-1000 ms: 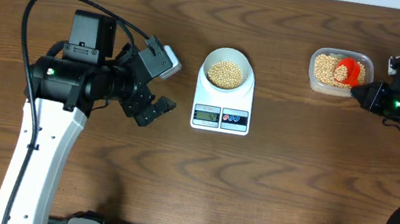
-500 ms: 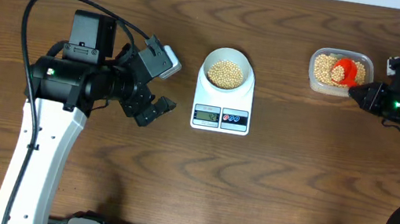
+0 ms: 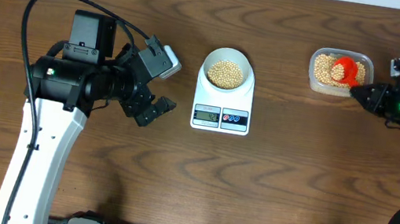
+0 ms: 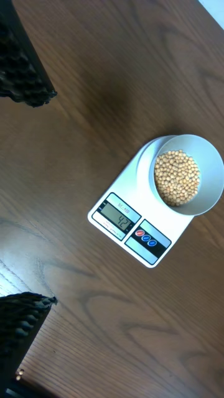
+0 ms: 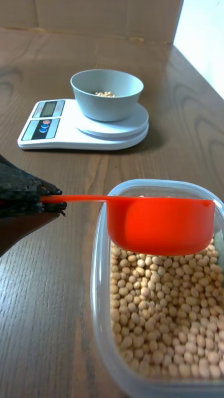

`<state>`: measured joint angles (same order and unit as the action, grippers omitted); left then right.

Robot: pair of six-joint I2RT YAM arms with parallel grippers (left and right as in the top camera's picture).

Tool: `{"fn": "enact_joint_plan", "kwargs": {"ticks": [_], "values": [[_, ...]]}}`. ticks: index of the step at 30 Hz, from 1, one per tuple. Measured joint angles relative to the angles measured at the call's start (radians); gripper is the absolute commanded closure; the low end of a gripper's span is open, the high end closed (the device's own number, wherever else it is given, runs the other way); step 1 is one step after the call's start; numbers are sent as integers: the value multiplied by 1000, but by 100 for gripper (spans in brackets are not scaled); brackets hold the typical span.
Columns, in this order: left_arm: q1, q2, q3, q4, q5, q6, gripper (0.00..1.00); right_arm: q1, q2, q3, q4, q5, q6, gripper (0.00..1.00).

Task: Scoop item into bowl and weigh 50g on scale

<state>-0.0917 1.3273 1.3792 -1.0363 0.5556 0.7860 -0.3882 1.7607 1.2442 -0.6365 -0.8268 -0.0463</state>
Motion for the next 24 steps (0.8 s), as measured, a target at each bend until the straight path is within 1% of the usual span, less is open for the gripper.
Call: {"fn": "enact_joint_plan", "kwargs": {"ticks": [10, 19, 24], "values": [[0, 0, 0, 0, 0, 0, 2, -53, 0, 0, -2, -108, 3, 99], [0, 0, 0, 0, 0, 0, 2, -44, 0, 0, -2, -214, 3, 99], [0, 0, 0, 0, 0, 0, 2, -16, 0, 0, -2, -263, 3, 99]]}}
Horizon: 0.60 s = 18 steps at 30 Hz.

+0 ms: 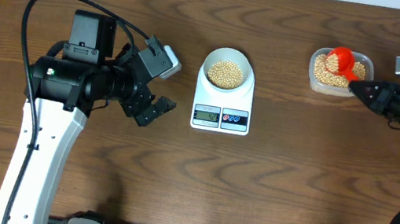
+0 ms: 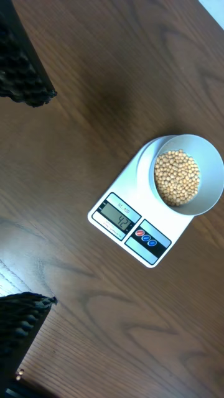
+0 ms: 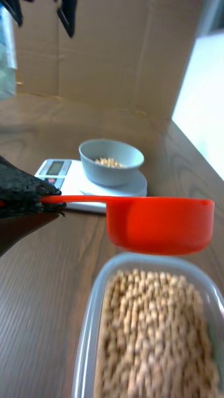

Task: Scoop item into bowl and weigh 50g on scale

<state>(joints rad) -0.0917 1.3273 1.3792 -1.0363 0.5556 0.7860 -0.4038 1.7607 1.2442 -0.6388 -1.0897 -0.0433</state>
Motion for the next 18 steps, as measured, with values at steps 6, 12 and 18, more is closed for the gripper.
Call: {"fn": "enact_joint_plan", "kwargs": {"ticks": [6, 12, 18], "values": [[0, 0, 0, 0, 0, 0, 2, 64, 0, 0, 0, -32, 0, 99], [0, 0, 0, 0, 0, 0, 2, 149, 0, 0, 0, -40, 0, 99], [0, 0, 0, 0, 0, 0, 2, 238, 0, 0, 7, -40, 0, 99]]}}
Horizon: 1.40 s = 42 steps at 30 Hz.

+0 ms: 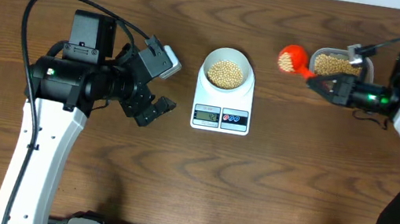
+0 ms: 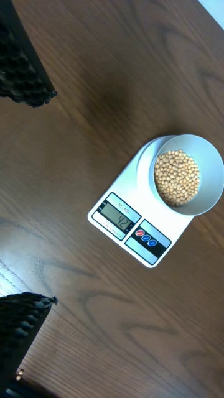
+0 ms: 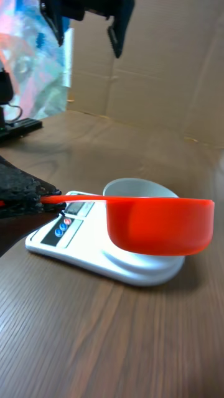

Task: Scoop item into bowl and weigh 50g on scale

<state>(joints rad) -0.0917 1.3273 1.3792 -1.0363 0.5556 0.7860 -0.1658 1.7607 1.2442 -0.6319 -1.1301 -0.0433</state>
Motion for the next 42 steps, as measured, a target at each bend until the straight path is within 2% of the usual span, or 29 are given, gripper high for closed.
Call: {"fn": "enact_joint_plan", "kwargs": {"ticks": [11, 16, 29, 42], "values": [[0, 0, 0, 0, 0, 0, 2, 140, 0, 0, 108, 13, 56, 99], [0, 0, 0, 0, 0, 0, 2, 203, 0, 0, 116, 96, 55, 99], [0, 0, 0, 0, 0, 0, 2, 345, 0, 0, 131, 355, -117, 99], [0, 0, 0, 0, 0, 0, 2, 388, 0, 0, 187, 478, -215, 99]]}}
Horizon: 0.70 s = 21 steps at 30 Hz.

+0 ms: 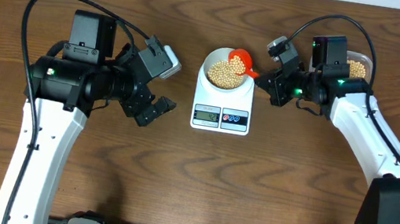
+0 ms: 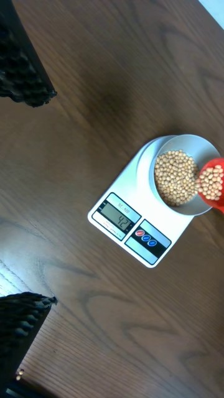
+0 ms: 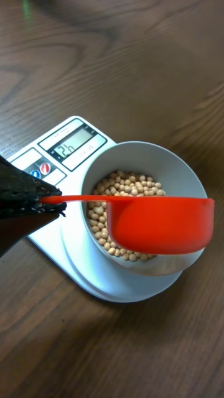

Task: Scoop item into bowl and weigh 50g on scale

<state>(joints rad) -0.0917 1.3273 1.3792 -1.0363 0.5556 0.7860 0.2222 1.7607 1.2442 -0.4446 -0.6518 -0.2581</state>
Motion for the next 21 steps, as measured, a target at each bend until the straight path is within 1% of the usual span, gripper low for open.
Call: {"fn": "enact_joint_plan", "kwargs": {"ticks": [21], "values": [[0, 0, 0, 0, 0, 0, 2, 19, 0, 0, 35, 21, -38, 99]]}}
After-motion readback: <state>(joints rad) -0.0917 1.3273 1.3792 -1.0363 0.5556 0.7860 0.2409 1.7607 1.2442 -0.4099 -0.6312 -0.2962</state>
